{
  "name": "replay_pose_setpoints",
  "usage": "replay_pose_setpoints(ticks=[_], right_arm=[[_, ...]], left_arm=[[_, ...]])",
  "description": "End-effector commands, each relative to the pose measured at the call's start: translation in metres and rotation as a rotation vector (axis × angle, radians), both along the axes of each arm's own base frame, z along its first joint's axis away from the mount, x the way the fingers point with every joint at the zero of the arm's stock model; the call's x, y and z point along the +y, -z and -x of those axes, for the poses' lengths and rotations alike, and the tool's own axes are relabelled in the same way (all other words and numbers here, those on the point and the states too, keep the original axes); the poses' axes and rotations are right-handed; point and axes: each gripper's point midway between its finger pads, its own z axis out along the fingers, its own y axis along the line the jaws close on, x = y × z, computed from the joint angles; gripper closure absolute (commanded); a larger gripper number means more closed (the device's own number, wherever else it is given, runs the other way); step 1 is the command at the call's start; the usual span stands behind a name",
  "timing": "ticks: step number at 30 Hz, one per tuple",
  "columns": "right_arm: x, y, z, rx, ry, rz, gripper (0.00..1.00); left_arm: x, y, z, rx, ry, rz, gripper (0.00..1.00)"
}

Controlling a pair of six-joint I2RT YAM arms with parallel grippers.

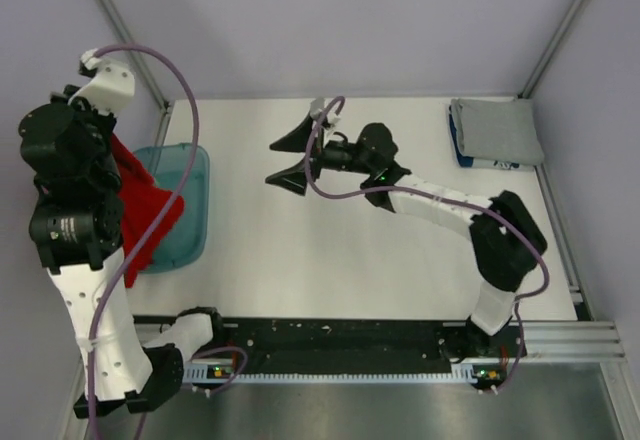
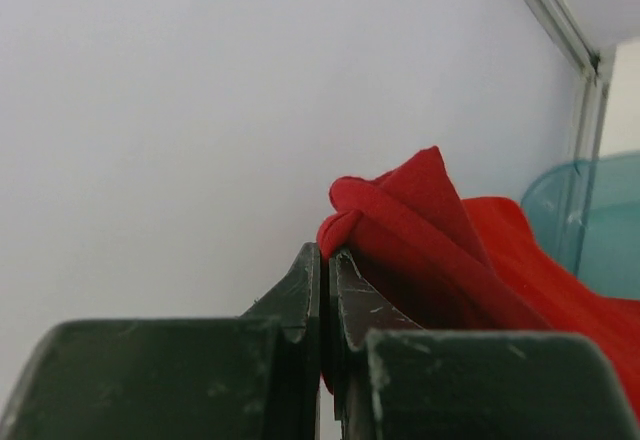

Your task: Fold and stack the t-shirts

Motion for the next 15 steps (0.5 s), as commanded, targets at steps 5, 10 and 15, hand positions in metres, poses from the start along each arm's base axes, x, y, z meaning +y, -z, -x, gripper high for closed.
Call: replay_pose_setpoints(ticks=[5,10,15], right_arm=[[0.029,-0.006,0.022,0.128,-0.231,-0.163,0.05],[0.016,0.022,0.014,0.118,-0.085,-0.04,0.05],[-0.002,0.042,0.012,0.092,0.027,0.066,0.05]], left_arm=[[0.01,0.154,-0.088,0.345,0.037,0.023,1.0],[-0.027,0.24,-0.092,0.569,0.233,0.189,0.28],[-0.033,0.281,-0.073,0.681,0.27,0.275,0.24]])
